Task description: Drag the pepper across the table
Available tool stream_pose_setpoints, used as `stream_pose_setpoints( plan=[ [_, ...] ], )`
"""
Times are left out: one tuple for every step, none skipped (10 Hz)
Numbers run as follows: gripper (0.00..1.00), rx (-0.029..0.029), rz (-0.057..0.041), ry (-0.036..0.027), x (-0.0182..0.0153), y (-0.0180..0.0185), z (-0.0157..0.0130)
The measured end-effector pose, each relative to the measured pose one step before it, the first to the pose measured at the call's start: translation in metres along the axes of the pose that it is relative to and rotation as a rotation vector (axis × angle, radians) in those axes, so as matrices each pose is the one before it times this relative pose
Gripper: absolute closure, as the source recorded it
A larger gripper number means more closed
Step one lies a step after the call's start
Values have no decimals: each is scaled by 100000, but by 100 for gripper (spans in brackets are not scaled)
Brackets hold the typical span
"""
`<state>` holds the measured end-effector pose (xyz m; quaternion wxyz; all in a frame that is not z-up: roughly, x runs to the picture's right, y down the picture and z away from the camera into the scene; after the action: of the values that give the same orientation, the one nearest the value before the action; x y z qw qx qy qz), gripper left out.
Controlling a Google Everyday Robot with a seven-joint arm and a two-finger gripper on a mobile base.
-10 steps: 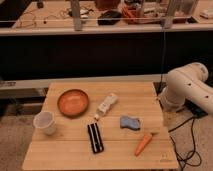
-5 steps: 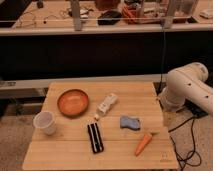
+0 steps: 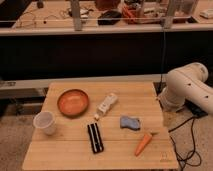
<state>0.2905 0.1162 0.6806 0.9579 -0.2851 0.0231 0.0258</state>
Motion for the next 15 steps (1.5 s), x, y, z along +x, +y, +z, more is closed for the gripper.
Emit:
stream_pose_setpoints(
  plan=[
    [20, -287, -1297, -21, -285, 724, 495],
    [20, -344, -2236, -210, -484, 1188, 782],
    [20, -362, -1253, 97, -148, 1033, 631],
    [20, -498, -1923, 173, -300, 583, 413],
    [20, 2, -942, -36, -249, -98, 40],
    [20, -179, -470, 247, 99, 160, 67],
    [20, -620, -364, -278, -87, 473, 208],
    [20, -45, -1050, -27, -69, 532, 233],
    [20, -157, -1664, -399, -213, 652, 529],
    [20, -80, -2849, -665, -680, 873, 984],
    [20, -34, -2018, -260, -510, 523, 536],
    [20, 102, -1244, -176, -178, 200, 223],
    [20, 129, -1051, 14, 76, 41, 107],
    [20, 113, -542, -296, -71, -17, 67],
    [20, 179, -459, -466, 75, 290, 211]
  ],
)
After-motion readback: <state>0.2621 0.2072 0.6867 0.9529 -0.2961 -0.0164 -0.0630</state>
